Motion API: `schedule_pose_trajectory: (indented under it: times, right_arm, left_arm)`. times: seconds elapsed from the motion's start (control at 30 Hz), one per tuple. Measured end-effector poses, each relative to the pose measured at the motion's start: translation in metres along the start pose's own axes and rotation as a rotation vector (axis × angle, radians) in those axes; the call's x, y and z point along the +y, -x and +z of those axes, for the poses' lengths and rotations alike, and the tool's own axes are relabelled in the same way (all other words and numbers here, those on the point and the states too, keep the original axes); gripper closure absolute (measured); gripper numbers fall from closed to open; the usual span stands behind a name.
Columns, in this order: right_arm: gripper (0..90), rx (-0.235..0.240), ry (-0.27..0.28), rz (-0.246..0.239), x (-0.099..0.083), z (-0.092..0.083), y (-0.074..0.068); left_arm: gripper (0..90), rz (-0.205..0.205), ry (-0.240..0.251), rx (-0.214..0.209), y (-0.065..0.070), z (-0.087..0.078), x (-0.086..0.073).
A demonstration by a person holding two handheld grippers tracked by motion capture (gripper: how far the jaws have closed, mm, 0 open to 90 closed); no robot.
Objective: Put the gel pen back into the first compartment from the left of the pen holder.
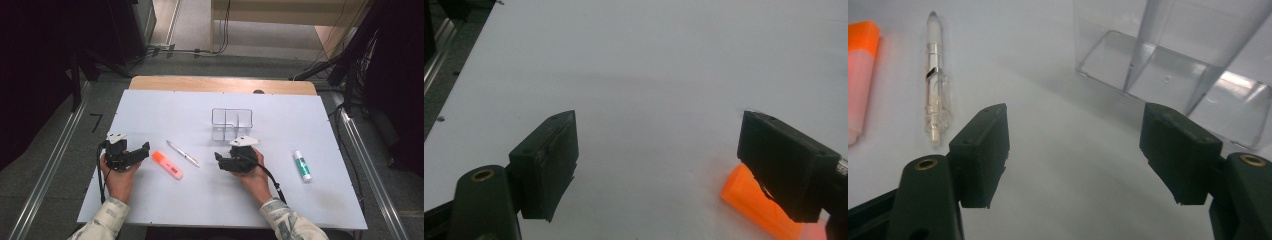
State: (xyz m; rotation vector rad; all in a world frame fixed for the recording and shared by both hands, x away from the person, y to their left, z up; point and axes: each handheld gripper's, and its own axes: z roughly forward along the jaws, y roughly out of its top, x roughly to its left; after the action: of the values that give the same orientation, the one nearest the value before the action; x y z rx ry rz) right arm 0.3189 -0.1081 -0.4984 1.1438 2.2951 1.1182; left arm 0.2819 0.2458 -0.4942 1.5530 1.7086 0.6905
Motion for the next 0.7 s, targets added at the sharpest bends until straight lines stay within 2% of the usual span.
schedule_pose_trajectory:
  times: [0.33, 0.7]
  right_arm:
    - [26.5, 0.035, -0.010, -0.040, 0.005, 0.014, -0.018]
    - [27.0, 0.065, -0.009, -0.077, 0.019, 0.031, -0.041]
  left_arm:
    - [17.3, -0.002, 0.001, 0.003, 0.000, 0.001, 0.000]
    - [17.3, -0.001, 0.002, -0.003, 0.000, 0.000, 0.000]
